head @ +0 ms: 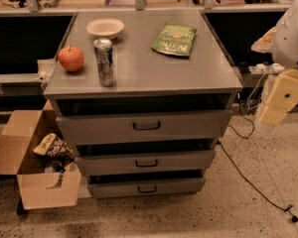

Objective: Open top drawer

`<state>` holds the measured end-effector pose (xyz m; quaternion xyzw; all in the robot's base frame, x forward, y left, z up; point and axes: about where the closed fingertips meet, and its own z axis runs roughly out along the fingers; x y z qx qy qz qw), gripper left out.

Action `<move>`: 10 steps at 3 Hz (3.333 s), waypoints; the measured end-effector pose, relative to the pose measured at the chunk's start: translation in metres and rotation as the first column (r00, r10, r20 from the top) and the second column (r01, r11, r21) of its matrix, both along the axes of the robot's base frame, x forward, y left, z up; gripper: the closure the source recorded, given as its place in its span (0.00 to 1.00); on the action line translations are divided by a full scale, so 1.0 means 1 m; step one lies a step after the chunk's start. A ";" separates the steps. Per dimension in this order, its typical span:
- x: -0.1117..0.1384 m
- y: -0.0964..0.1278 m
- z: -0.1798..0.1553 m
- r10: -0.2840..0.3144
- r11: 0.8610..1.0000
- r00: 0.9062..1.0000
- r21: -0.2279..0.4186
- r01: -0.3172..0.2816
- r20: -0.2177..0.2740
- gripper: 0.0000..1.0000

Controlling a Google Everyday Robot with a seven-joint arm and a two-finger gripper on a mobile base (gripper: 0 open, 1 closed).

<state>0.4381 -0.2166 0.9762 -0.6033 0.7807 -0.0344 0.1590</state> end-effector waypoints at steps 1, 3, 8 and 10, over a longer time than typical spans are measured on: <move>0.000 0.000 0.000 0.000 1.000 1.000 0.000 0.000 0.000 0.00; 0.010 0.012 -0.027 0.085 0.995 0.996 -0.049 -0.084 0.024 0.00; 0.032 0.061 -0.247 0.285 0.949 0.943 -0.088 -0.303 -0.172 0.00; 0.106 0.085 -0.258 0.385 0.919 0.922 -0.072 -0.387 -0.042 0.00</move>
Offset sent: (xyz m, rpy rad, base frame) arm 0.0067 0.0036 -0.0131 0.0195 0.0217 0.0467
